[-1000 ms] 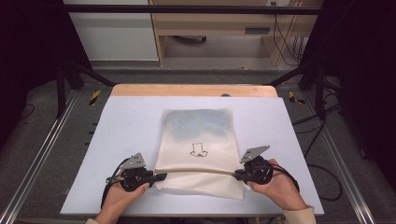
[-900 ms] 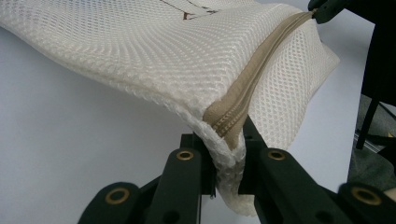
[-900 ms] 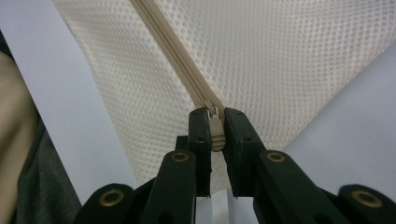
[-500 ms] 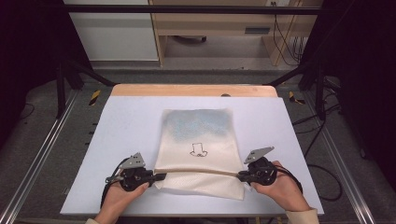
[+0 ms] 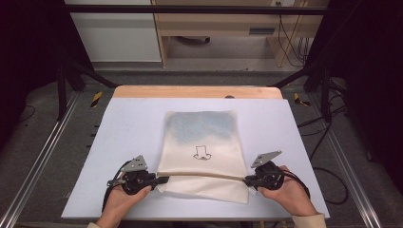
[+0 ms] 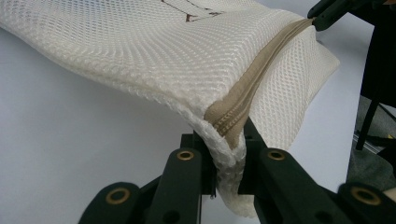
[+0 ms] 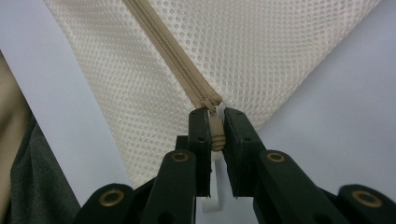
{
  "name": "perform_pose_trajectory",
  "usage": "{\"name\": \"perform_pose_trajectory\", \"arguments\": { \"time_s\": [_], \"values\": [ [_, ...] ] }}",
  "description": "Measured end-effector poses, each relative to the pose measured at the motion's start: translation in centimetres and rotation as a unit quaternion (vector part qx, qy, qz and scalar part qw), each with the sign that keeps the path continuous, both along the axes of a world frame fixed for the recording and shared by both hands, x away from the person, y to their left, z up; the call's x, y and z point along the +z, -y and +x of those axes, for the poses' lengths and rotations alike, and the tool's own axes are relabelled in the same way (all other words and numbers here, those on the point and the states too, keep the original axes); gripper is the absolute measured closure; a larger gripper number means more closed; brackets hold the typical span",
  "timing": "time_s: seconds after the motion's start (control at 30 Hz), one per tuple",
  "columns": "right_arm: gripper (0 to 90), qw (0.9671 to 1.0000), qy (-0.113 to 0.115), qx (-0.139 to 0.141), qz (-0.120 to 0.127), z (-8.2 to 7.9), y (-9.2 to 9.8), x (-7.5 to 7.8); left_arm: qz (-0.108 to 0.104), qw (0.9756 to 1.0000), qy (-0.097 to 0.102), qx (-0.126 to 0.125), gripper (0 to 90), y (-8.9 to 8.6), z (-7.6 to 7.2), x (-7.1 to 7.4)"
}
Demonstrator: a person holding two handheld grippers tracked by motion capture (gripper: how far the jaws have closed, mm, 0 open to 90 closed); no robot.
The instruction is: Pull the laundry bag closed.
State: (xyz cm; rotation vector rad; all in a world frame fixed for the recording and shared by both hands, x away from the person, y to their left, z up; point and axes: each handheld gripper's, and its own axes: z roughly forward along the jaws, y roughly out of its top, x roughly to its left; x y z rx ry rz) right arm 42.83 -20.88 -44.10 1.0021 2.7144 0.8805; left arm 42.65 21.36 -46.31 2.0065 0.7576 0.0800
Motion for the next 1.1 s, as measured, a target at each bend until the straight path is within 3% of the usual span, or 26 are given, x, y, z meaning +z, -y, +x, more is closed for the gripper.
{"name": "perform_pose_trajectory", "arguments": {
  "time_s": [0.97, 1.1],
  "values": [
    [81.5, 1.0, -0.003, 0.001, -0.008, -0.25, -0.21, -0.03, 0.003, 1.0, -0.007, -0.005, 79.9, 0.09, -0.53, 0.32],
    [80.7, 1.0, -0.005, 0.001, -0.008, -0.29, -0.24, -0.05, -0.002, 1.0, -0.006, -0.001, 74.0, -0.08, -0.67, 0.49]
  ]
}}
